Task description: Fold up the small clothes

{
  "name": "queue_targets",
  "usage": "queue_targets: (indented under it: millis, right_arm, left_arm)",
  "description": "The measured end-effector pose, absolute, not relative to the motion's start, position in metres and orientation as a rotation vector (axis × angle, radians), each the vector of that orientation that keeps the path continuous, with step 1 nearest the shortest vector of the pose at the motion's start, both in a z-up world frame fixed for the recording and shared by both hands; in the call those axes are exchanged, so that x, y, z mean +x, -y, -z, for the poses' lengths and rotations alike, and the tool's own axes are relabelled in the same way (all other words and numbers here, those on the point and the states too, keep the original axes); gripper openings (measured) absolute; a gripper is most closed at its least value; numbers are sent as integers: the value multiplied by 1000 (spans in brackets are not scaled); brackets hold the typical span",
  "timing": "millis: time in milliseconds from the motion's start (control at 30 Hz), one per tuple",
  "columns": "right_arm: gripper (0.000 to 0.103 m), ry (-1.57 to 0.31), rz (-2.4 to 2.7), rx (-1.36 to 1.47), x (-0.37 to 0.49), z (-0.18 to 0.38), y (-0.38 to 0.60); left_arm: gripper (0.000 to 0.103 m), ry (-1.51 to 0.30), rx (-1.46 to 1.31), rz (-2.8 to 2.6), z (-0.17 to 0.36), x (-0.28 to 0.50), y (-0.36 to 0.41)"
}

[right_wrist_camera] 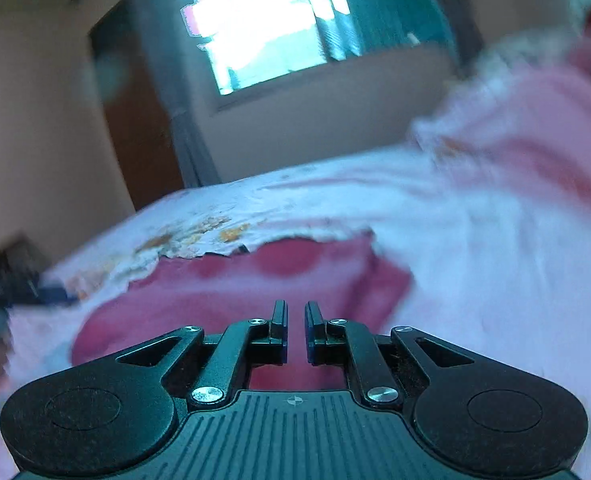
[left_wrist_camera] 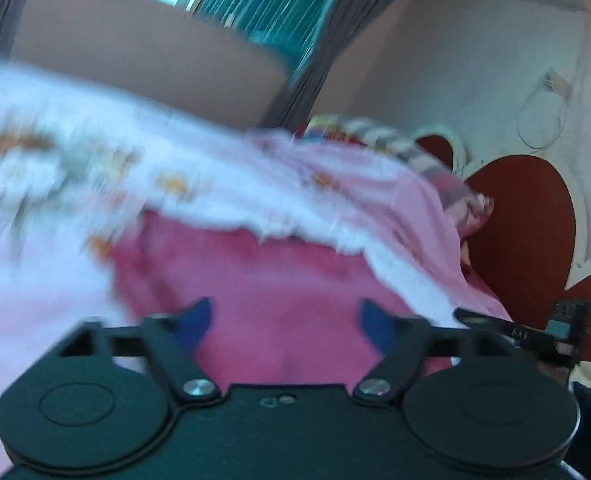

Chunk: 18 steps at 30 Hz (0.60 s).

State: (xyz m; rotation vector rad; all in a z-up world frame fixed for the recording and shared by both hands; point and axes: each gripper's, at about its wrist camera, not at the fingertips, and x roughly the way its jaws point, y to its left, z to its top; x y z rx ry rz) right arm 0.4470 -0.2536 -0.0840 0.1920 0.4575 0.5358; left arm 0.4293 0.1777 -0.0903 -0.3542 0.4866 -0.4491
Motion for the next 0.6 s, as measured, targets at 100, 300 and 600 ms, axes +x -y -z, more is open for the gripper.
queue_targets:
  millis: [100, 300, 600]
  right_arm:
    - [9, -524, -512, 91, 469, 108, 226]
    - [0, -646, -441, 230, 477, 135, 255]
    - [18, -582, -372, 146, 572, 102, 233]
  left_arm:
    - [84, -558, -235, 402, 104, 456, -141]
    - [80, -612, -105, 369, 131, 459, -130]
    - [81, -537, -57, 287, 96, 538, -136]
